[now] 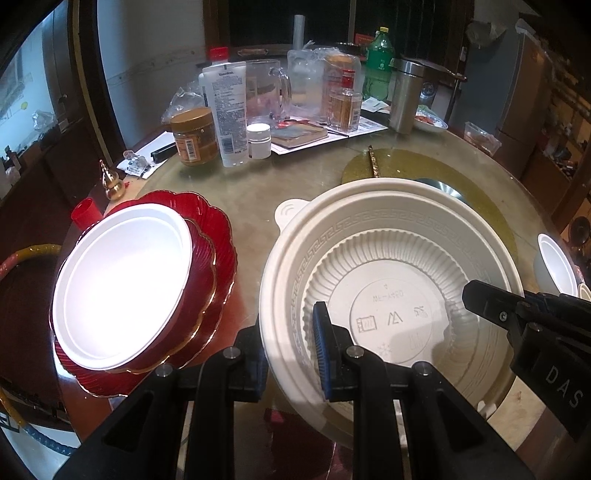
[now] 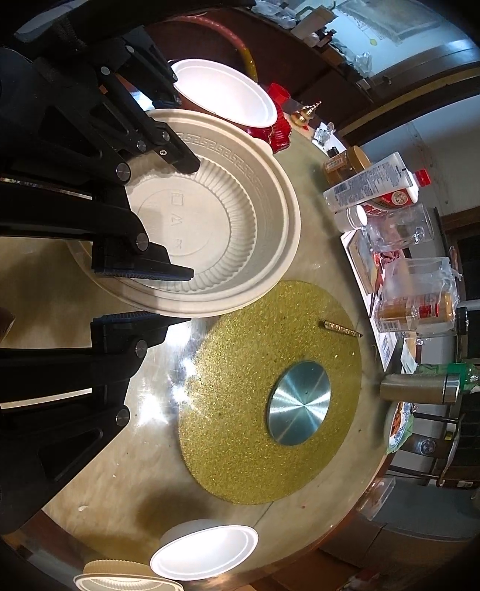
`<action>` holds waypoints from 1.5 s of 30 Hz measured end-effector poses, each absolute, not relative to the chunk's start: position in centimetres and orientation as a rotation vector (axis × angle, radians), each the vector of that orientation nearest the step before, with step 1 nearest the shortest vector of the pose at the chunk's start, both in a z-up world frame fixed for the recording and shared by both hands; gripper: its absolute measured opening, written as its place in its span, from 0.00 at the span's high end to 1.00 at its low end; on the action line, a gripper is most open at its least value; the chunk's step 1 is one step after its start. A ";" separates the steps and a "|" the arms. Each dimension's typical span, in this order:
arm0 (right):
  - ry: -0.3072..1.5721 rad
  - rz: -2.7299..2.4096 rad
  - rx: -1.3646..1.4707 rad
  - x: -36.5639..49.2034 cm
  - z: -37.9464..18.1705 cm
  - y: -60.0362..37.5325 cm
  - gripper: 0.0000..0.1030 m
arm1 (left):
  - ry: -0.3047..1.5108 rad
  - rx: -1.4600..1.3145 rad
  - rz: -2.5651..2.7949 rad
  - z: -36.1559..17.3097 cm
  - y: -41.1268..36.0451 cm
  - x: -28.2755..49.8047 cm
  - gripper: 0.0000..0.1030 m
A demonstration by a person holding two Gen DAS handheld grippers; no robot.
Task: Organize plates and bowls
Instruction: 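Lift the beige paper bowl with both tools and carry it over the red stack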
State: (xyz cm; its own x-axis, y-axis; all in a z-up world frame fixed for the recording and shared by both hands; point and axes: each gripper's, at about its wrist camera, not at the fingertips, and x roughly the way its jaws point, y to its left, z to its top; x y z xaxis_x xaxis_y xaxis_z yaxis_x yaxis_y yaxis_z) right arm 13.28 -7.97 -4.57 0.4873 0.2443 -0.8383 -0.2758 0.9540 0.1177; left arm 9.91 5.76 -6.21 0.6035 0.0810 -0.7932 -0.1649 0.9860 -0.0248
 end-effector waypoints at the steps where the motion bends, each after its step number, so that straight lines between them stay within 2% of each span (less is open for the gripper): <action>1: 1.011 0.318 -0.036 13.2 -4.4 -7.9 0.86 | 0.910 -0.099 0.143 -6.1 5.8 9.8 0.80; 16: 0.911 0.444 -0.106 11.0 -0.8 -2.3 0.86 | 0.788 -0.130 0.267 -2.6 10.6 6.2 0.80; 29: 0.890 0.542 -0.166 10.5 -1.1 4.4 0.86 | 0.774 -0.199 0.389 -3.1 16.6 4.9 0.79; 45: 0.893 0.608 -0.188 11.5 -1.8 8.3 0.86 | 0.777 -0.217 0.480 -3.7 19.5 4.8 0.79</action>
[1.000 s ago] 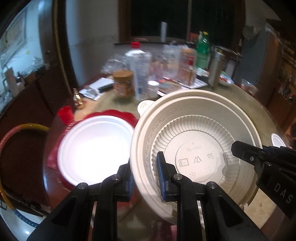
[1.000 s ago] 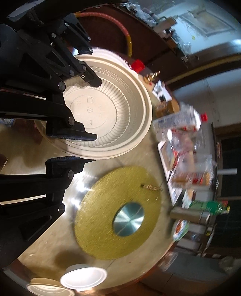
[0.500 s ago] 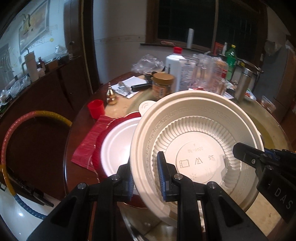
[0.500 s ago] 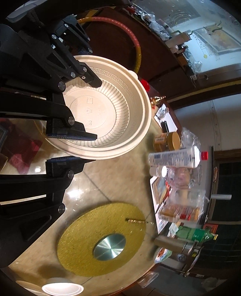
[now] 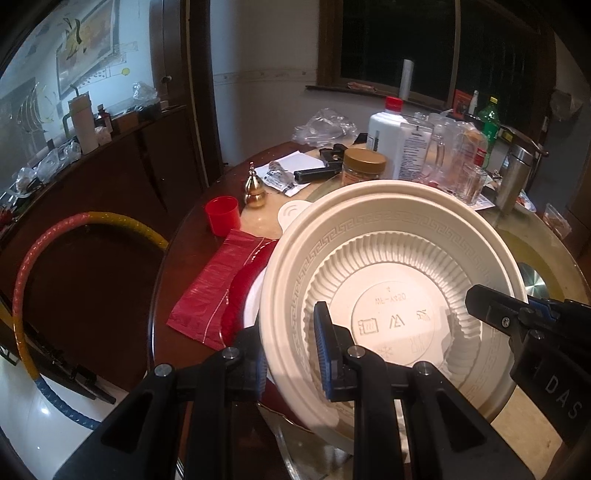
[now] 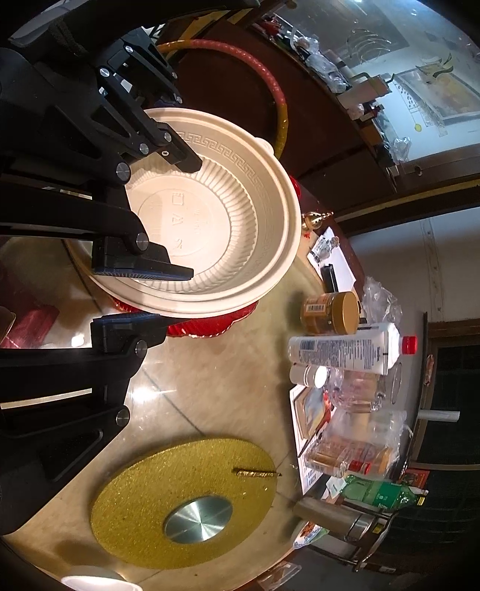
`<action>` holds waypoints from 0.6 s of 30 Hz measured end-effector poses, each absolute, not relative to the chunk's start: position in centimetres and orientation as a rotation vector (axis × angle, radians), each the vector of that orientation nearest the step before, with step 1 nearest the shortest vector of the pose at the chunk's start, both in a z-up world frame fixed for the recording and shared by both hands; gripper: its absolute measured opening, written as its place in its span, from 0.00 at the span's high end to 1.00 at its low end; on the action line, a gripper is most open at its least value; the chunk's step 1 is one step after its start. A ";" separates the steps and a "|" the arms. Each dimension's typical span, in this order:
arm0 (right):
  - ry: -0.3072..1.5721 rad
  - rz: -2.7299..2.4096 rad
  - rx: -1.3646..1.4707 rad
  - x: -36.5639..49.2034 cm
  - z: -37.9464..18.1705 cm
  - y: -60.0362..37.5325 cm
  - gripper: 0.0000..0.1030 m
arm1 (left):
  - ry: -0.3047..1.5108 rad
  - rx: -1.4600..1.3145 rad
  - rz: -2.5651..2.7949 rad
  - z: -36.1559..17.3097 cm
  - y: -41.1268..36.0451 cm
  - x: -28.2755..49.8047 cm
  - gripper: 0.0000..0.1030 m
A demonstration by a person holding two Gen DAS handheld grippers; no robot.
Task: Organize plates and bowls
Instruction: 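Lift the beige paper bowl with both tools and carry it over the red stack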
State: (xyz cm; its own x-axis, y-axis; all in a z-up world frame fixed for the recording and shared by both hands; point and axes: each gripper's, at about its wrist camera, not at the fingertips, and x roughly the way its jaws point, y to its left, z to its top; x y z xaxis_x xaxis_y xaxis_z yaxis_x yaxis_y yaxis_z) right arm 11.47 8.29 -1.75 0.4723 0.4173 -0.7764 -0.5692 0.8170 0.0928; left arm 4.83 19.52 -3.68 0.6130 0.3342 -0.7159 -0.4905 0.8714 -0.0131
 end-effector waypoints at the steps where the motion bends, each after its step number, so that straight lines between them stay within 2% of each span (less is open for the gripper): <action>1: 0.893 0.610 -0.191 11.4 -1.8 8.4 0.86 | 0.778 -0.218 0.481 -3.7 19.7 4.8 0.79; 18: 0.921 0.625 -0.218 12.5 -3.0 11.1 0.86 | 0.810 -0.239 0.525 -4.9 21.9 5.5 0.78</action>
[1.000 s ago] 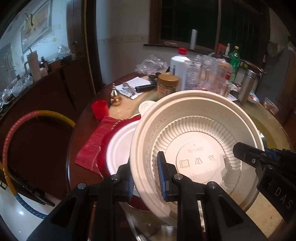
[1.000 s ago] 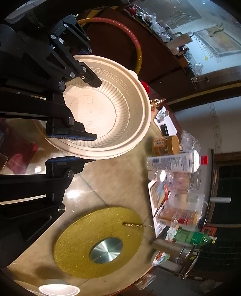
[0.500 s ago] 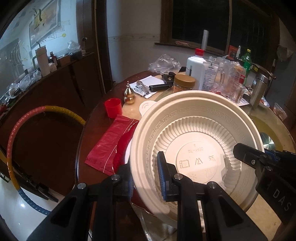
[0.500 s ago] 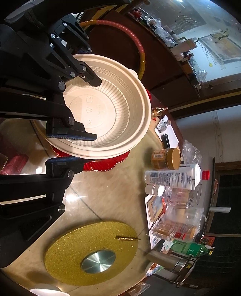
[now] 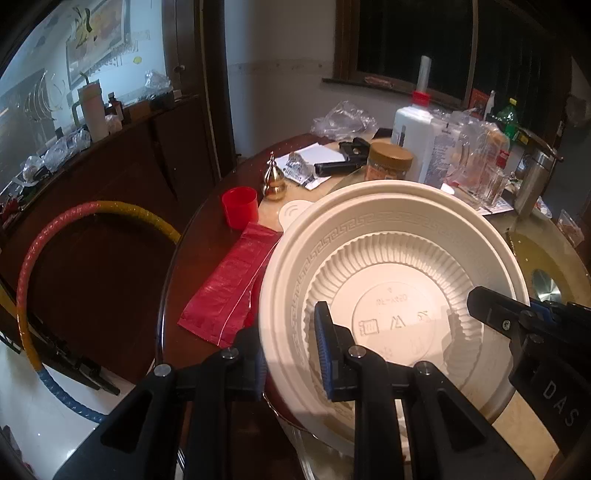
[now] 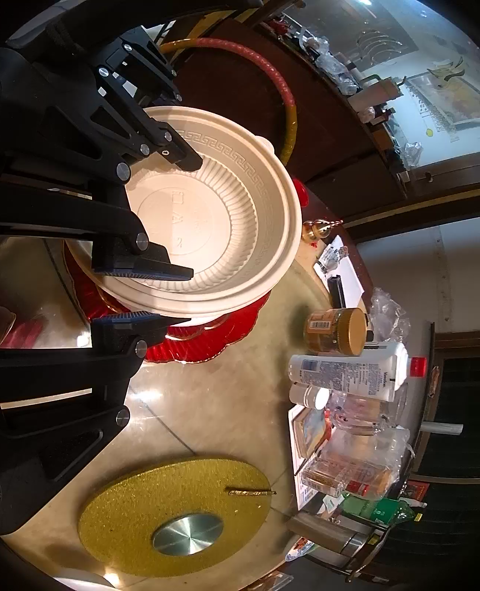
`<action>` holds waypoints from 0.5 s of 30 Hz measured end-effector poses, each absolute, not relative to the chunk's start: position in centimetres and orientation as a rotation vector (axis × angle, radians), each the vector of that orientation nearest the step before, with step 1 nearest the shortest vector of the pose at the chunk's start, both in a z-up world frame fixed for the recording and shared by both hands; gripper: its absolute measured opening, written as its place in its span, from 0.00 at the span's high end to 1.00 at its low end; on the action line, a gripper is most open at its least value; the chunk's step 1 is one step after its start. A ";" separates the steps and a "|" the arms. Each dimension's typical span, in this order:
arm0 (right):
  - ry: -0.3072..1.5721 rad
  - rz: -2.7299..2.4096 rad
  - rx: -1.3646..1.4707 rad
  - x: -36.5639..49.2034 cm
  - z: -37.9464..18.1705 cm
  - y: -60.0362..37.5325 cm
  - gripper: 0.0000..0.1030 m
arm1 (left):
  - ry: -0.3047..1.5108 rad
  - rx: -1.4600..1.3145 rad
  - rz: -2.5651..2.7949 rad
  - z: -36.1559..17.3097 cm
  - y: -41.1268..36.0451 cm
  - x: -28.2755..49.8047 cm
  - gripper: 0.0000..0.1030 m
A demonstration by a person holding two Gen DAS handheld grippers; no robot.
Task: Organize plates and bowls
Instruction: 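Lift the beige paper bowl with both tools and carry it over the red stack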
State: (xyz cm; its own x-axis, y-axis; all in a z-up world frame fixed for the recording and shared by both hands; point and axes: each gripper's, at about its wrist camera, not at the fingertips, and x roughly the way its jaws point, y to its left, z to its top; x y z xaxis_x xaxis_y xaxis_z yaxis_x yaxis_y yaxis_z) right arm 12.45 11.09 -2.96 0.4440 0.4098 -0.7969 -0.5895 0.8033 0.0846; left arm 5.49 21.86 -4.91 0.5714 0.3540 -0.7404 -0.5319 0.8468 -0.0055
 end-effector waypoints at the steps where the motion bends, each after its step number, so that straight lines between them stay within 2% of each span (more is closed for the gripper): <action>1: 0.925 0.627 -0.217 12.5 -3.1 11.2 0.86 | 0.812 -0.237 0.527 -5.0 21.9 5.6 0.78; 15: 0.952 0.621 -0.223 13.5 -4.3 11.9 0.86 | 0.844 -0.224 0.537 -5.9 22.3 6.4 0.78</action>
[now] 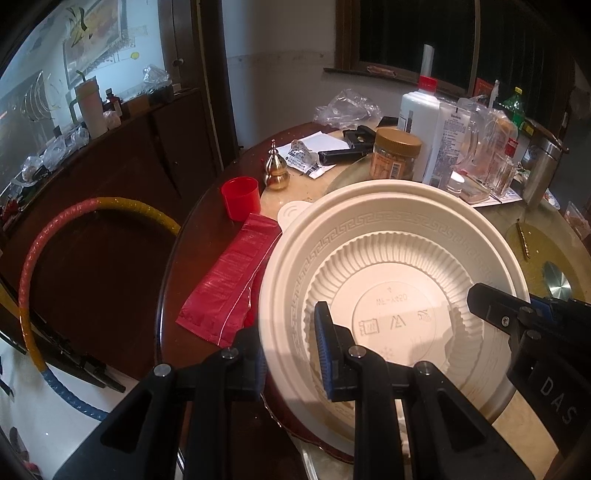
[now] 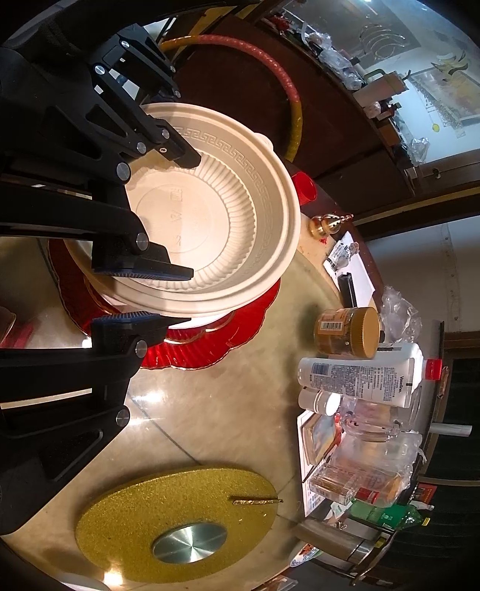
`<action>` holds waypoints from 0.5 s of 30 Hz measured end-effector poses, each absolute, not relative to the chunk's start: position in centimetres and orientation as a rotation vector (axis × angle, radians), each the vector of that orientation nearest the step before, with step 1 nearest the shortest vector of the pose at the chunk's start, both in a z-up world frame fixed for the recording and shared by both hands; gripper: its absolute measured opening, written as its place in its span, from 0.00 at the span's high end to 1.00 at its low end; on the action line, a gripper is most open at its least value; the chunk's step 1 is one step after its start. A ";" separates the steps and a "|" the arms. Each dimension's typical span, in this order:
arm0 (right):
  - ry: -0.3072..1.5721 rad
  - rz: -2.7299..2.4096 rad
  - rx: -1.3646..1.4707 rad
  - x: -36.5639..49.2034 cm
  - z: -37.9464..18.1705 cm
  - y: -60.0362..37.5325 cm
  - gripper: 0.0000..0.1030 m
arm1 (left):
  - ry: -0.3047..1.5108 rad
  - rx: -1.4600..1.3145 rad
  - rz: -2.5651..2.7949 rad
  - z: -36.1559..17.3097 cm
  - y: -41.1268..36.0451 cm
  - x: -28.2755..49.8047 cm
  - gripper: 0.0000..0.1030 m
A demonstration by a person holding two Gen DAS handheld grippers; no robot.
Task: Organize plates and bowls
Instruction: 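Lift the beige paper bowl with both tools and carry it over the red stack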
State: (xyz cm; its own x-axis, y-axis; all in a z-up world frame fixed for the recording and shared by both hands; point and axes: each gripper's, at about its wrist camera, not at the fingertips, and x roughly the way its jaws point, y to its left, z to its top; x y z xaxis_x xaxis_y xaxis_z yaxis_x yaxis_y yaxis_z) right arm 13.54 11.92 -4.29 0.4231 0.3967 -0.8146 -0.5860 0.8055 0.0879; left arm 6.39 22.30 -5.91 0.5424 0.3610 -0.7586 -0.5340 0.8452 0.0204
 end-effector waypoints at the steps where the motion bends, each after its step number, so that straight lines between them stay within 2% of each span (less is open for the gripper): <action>1: 0.952 0.620 -0.224 13.6 -4.3 11.9 0.86 | 0.846 -0.224 0.537 -6.0 22.3 6.4 0.78; 15: 0.965 0.606 -0.244 14.1 -4.9 12.6 0.86 | 0.867 -0.230 0.542 -6.4 22.6 6.9 0.78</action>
State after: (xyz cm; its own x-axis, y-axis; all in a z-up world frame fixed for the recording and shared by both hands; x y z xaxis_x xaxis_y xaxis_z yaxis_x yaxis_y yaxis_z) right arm 14.14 12.57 -4.94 0.4210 0.3726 -0.8270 -0.5826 0.8099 0.0683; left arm 6.89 22.62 -6.42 0.5234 0.3573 -0.7735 -0.5389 0.8420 0.0243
